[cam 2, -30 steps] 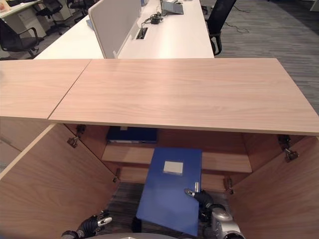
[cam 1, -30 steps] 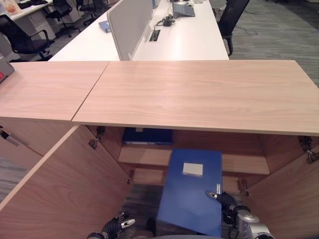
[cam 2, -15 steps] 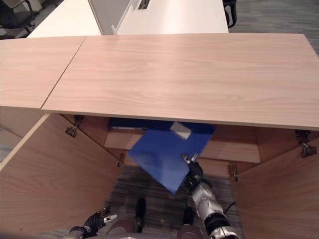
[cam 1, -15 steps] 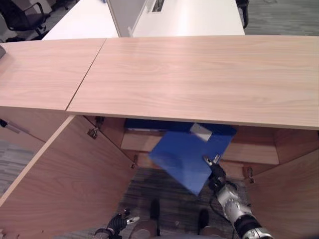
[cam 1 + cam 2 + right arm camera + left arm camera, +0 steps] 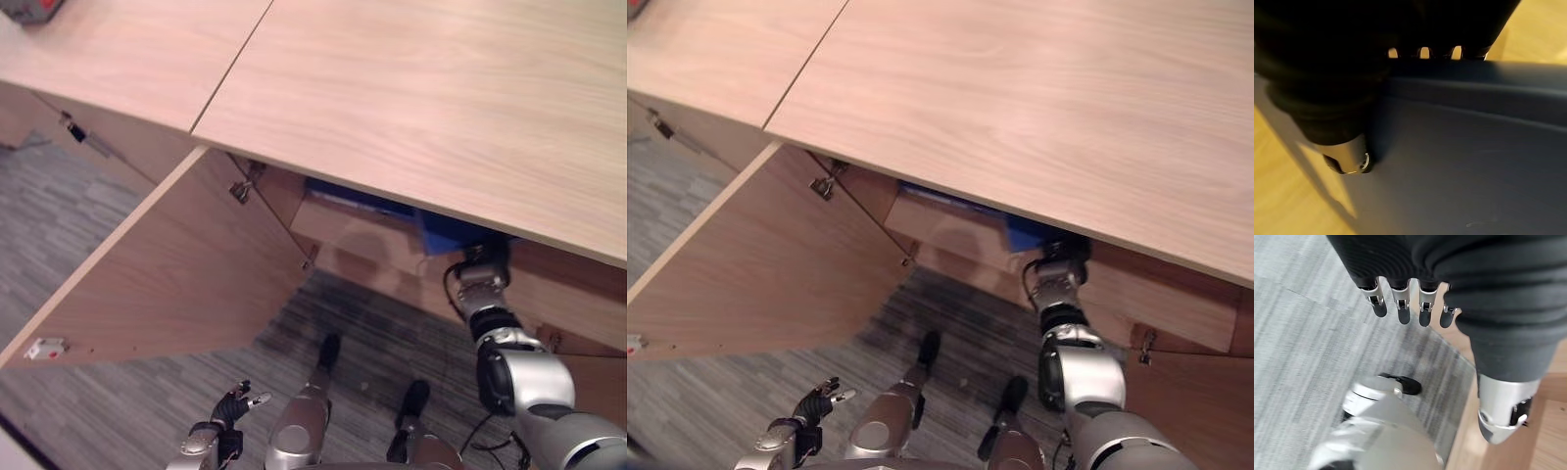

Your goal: Put the empty folder in the office cabinet

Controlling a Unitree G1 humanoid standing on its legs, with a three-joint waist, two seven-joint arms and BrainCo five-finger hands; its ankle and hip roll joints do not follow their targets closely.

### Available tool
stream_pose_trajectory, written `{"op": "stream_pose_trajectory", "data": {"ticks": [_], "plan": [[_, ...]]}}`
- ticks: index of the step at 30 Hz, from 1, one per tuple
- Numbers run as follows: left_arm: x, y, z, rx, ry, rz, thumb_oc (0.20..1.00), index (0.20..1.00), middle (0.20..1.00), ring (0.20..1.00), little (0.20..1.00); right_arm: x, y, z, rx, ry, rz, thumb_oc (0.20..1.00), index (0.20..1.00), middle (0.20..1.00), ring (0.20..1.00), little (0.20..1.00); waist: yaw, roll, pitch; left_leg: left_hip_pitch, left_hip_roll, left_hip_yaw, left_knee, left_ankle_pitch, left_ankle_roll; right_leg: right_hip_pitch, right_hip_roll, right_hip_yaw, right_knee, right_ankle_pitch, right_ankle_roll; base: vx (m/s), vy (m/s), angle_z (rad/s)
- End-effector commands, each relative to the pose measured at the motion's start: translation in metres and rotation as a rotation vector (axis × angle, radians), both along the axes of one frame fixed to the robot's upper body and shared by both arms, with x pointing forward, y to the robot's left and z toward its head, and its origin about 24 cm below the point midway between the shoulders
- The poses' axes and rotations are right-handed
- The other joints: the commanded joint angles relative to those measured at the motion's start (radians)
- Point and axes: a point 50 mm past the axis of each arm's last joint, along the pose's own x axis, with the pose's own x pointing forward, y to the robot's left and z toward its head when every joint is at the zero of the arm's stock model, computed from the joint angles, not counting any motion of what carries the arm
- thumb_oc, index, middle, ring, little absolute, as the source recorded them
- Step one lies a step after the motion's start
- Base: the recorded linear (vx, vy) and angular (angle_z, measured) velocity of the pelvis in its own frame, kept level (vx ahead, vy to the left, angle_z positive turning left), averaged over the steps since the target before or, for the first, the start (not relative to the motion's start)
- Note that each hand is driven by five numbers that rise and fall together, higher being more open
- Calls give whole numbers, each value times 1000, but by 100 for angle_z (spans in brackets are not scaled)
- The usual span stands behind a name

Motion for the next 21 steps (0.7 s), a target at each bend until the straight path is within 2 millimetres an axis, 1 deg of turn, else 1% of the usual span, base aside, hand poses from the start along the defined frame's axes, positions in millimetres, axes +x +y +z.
{"op": "stream_pose_trajectory", "data": {"ticks": [1, 2, 3, 5, 6, 7, 8, 9, 10, 12, 13, 15, 16, 18, 19, 20, 21], "plan": [[35, 7, 18, 25, -106, -37, 1000, 1000, 1000, 1000, 1000, 6, -42, 77, -67, -247, -161, 200, 200, 200, 200, 200, 11, -33, 18, 41, -10, 64, 3, -101, -17, -59, -74, 72, 208, -193, 55, 48, -37, 33], [34, 8, 18, 28, -106, -37, 1000, 1000, 1000, 1000, 1000, 3, -51, 84, -64, -264, -196, 200, 200, 200, 200, 200, 13, -32, 18, 38, -11, 65, 4, -109, -20, -60, -75, 68, 213, -206, 55, -6, -8, 25], [34, 7, 18, 27, -108, -48, 1000, 1000, 1000, 1000, 1000, 0, -60, 91, -66, -277, -224, 200, 200, 200, 200, 200, 16, -26, 17, 30, -12, 62, 3, -101, -19, -67, -75, 65, 216, -201, 54, 48, -27, 12], [33, 7, 18, 34, -103, -63, 1000, 1000, 1000, 1000, 1000, -7, -73, 98, -74, -284, -271, 200, 200, 200, 200, 200, 16, -22, 17, 25, -13, 60, 6, -110, -22, -71, -78, 63, 225, -215, 55, 30, -18, 8], [34, 6, 18, 34, -103, -65, 1000, 1000, 1000, 1000, 1000, -7, -74, 98, -75, -284, -272, 200, 200, 200, 200, 200, 17, -22, 17, 25, -13, 59, 6, -111, -23, -72, -78, 63, 228, -218, 55, 13, -12, 8], [34, 6, 18, 37, -103, -71, 1000, 1000, 1000, 1000, 1000, -10, -80, 104, -82, -295, -291, 200, 200, 200, 200, 200, 16, -20, 18, 20, -15, 58, 7, -111, -23, -76, -80, 64, 231, -221, 54, -14, 9, 6], [35, 6, 18, 37, -104, -68, 1000, 1000, 1000, 1000, 1000, -12, -83, 109, -94, -303, -299, 200, 200, 200, 200, 200, 15, -16, 19, 14, -15, 58, 5, -101, -21, -83, -80, 67, 232, -211, 55, 14, 1, 5], [34, 7, 18, 36, -103, -62, 1000, 1000, 1000, 1000, 1000, -13, -85, 112, -110, -301, -300, 200, 200, 200, 200, 200, 13, -16, 17, 17, -16, 60, 7, -111, -23, -83, -81, 70, 236, -222, 54, -10, 27, 6], [34, 7, 18, 35, -104, -53, 1000, 1000, 1000, 1000, 1000, -13, -86, 114, -131, -300, -296, 200, 200, 200, 200, 200, 11, -13, 19, 17, -16, 62, 5, -102, -20, -88, -81, 72, 239, -212, 53, 22, 5, 5], [33, 8, 18, 30, -103, -36, 1000, 1000, 1000, 1000, 1000, -15, -88, 120, -168, -305, -295, 200, 200, 200, 200, 200, 5, -13, 20, 21, -15, 67, 4, -105, -18, -88, -81, 79, 238, -212, 52, 36, 4, -3], [26, 11, 14, 34, -74, -15, 1000, 1000, 1000, 1000, 1000, -16, -90, 135, -222, -341, -299, 200, 200, 200, 200, 200, -13, -26, 17, 39, -13, 85, 5, -125, -16, -81, -79, 99, 230, -215, 52, 43, 27, -9], [26, 12, 13, 35, -71, -9, 1000, 1000, 1000, 1000, 1000, -17, -92, 140, -233, -349, -307, 200, 200, 200, 200, 200, -16, -28, 16, 39, -12, 93, 3, -119, -13, -83, -76, 105, 219, -200, 52, 13, 26, -14], [24, 14, 12, 38, -61, -3, 1000, 1000, 1000, 1000, 1000, -20, -97, 145, -249, -355, -321, 200, 200, 200, 200, 200, -24, -35, 15, 50, -10, 103, 3, -126, -12, -79, -74, 116, 215, -199, 52, 23, 29, -25], [21, 19, 11, 46, -46, 27, 1000, 1000, 1000, 1000, 1000, -29, -109, 154, -295, -347, -349, 200, 200, 200, 200, 200, -53, -56, 9, 76, -4, 138, 4, -140, -5, -71, -67, 151, 198, -184, 54, 40, 61, -38], [21, 22, 11, 49, -43, 39, 1000, 1000, 1000, 1000, 1000, -36, -117, 154, -317, -331, -366, 200, 200, 200, 200, 200, -71, -65, 7, 88, 0, 154, 6, -147, -1, -73, -65, 169, 196, -179, 56, 21, 55, -67], [22, 23, 11, 49, -44, 42, 1000, 1000, 1000, 1000, 1000, -39, -120, 152, -321, -320, -373, 200, 200, 200, 200, 200, -73, -69, 8, 98, 2, 168, 7, -152, 1, -76, -65, 186, 198, -175, 57, -10, 44, -78], [21, 24, 11, 51, -41, 43, 1000, 1000, 1000, 1000, 1000, -46, -129, 148, -317, -297, -394, 200, 200, 200, 200, 200, -91, -70, 10, 107, 5, 184, 9, -156, 4, -83, -64, 204, 203, -172, 59, -22, 46, -84]]}}
